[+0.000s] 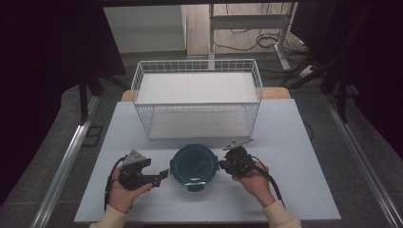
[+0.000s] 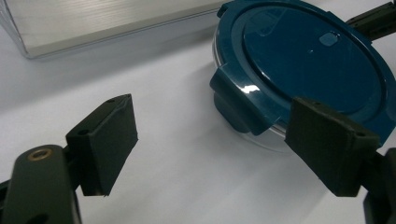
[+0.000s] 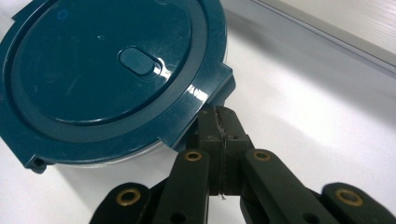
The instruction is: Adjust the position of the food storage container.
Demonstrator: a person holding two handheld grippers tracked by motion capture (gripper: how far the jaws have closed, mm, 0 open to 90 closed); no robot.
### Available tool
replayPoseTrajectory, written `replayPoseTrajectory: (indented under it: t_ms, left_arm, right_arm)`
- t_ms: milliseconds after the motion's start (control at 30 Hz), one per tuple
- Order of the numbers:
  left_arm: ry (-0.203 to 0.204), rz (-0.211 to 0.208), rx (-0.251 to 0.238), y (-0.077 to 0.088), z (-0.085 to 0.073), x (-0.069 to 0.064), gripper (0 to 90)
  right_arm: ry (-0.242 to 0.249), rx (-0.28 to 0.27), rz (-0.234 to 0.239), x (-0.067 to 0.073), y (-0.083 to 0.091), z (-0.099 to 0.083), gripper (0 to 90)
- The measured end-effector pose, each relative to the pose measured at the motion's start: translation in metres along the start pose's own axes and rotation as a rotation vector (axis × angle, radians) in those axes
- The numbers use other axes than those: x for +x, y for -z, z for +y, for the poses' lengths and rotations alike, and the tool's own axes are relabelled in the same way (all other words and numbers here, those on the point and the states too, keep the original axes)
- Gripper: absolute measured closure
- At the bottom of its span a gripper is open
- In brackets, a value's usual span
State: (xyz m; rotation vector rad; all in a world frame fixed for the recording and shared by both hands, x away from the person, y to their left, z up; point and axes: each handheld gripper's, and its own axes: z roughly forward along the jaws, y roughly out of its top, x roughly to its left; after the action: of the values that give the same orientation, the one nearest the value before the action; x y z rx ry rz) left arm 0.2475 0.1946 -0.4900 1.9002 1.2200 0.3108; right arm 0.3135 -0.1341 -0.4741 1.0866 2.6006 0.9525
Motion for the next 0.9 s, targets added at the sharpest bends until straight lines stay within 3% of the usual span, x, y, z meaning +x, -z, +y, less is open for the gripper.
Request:
replayPoseTrajectory:
  t_ms: [200,267,333,533,600,633,700,900]
  left_arm:
    - [0.001,0.005,0.001,0.000,-0.001,0.001,16.1]
    - [-0.003,0.005,-0.004,0.001,0.000,0.000,16.2]
    - [-0.005,0.006,-0.010,0.003,-0.001,0.001,16.3]
    - [0.009,0.010,-0.012,0.003,-0.001,0.005,16.3]
    - [0.009,0.011,-0.012,0.003,-0.001,0.005,16.4]
    - [0.010,0.013,-0.011,0.003,-0.001,0.005,16.4]
    - [0.007,0.012,-0.013,0.003,-0.001,0.004,16.4]
    - [0.002,0.011,-0.013,0.005,-0.002,0.001,16.3]
  right_arm:
    - [0.003,-0.010,0.030,-0.003,0.000,-0.001,90.0]
    - [0.038,-0.052,-0.005,-0.007,0.003,-0.003,90.0]
    - [-0.007,-0.087,0.017,-0.015,0.010,-0.004,90.0]
    - [-0.047,-0.145,0.034,-0.027,0.025,-0.013,88.5]
    - [-0.050,-0.155,0.043,-0.028,0.026,-0.015,83.8]
    - [-0.065,-0.183,0.073,-0.031,0.027,-0.020,64.8]
    - [-0.101,-0.192,0.083,-0.033,0.027,-0.021,48.7]
    - [-0.131,-0.229,0.069,-0.034,0.032,-0.023,30.9]
